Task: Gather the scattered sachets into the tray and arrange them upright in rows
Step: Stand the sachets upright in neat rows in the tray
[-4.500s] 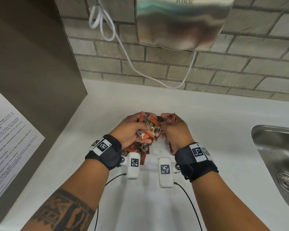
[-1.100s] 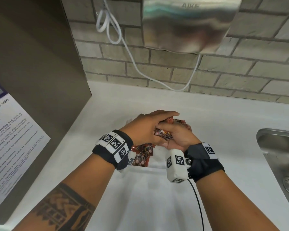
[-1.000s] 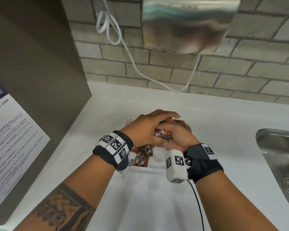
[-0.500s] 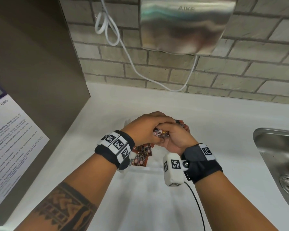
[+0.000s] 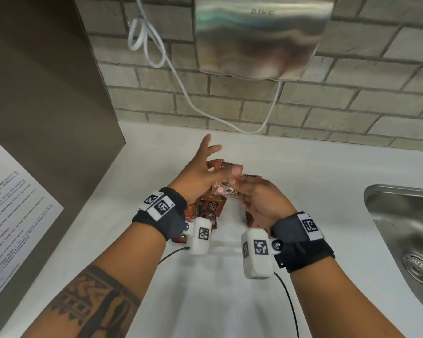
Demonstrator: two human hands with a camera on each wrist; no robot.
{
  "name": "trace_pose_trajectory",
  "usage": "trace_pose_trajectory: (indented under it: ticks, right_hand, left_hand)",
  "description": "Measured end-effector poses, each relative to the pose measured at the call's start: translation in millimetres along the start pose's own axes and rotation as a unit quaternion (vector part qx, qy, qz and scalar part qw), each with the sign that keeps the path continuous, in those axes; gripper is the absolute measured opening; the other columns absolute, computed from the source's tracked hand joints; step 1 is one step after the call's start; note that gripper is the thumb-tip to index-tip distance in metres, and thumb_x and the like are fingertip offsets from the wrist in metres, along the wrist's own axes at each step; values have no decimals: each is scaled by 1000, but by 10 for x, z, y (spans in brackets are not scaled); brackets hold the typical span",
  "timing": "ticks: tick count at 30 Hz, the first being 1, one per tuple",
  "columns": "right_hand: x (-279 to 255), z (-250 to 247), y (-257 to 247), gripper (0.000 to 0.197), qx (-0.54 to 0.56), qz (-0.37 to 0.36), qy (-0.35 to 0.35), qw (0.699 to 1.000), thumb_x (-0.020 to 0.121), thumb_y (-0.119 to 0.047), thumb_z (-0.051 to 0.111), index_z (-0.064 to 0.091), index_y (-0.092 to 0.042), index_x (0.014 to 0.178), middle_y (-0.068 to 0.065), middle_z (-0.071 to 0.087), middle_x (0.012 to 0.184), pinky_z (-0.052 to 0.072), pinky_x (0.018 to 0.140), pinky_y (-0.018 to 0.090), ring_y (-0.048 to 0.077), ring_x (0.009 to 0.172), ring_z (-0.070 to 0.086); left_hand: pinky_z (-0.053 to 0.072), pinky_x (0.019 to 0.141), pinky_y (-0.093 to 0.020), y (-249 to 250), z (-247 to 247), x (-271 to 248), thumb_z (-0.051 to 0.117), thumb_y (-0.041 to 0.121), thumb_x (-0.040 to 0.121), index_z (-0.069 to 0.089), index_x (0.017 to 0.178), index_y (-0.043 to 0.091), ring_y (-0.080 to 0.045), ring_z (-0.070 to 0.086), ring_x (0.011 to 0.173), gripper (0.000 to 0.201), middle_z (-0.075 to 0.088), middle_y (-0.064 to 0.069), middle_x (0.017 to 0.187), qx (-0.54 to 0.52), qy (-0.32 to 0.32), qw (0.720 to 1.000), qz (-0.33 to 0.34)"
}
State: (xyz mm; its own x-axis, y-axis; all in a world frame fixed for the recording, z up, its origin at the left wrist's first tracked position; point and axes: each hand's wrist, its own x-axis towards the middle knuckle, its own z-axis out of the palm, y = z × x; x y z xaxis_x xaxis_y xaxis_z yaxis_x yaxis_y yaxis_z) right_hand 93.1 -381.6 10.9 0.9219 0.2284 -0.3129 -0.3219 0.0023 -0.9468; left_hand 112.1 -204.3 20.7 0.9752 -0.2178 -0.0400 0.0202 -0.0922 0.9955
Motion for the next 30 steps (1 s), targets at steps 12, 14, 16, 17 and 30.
trace_pose_trajectory:
  ticks: [12, 14, 16, 17, 30]
  right_hand:
    - [-69, 67, -24, 33, -122, -109, 57, 985, 87, -32, 76, 64, -18, 114, -2, 72, 100, 55, 84, 24, 14, 97, 69]
    - [-94, 36, -74, 32, -179, -134, 118, 968, 86, -38, 76, 59, -26, 110, -7, 67, 100, 50, 73, 18, 7, 92, 65]
    - [-93, -23, -153, 30, -215, -172, 174, 946, 86, -40, 74, 59, -28, 109, -7, 62, 105, 45, 67, 15, 7, 89, 62]
    - [-76, -56, -200, 28, -221, -189, 180, 940, 86, -37, 74, 60, -27, 109, -7, 61, 105, 44, 64, 12, 7, 86, 60]
    - [120, -196, -523, 11, -261, -172, 45, 949, 88, -8, 72, 73, -19, 86, -2, 74, 76, 54, 72, 22, 5, 65, 64]
  left_hand:
    - [50, 92, -48, -96, 149, 42, 57, 5, 96, 58, 130, 14, -35, 59, 121, 35, 60, -18, 139, -276, -93, 955, -54]
    - [49, 96, -52, -124, 115, 43, 58, 3, 98, 58, 127, 13, -34, 64, 113, 31, 67, -16, 127, -264, -85, 959, -54]
    - [60, 85, -48, -113, 96, 22, 60, 2, 96, 59, 124, 13, -26, 69, 96, 30, 70, -8, 110, -229, -93, 968, -48]
    - [61, 77, -44, -103, 96, 8, 63, 1, 94, 60, 123, 12, -24, 69, 91, 30, 69, -6, 104, -212, -100, 971, -45]
    - [60, 80, -41, -112, 156, -42, 76, -1, 84, 64, 109, 21, -21, 68, 97, 35, 71, 1, 99, -139, -78, 987, -28]
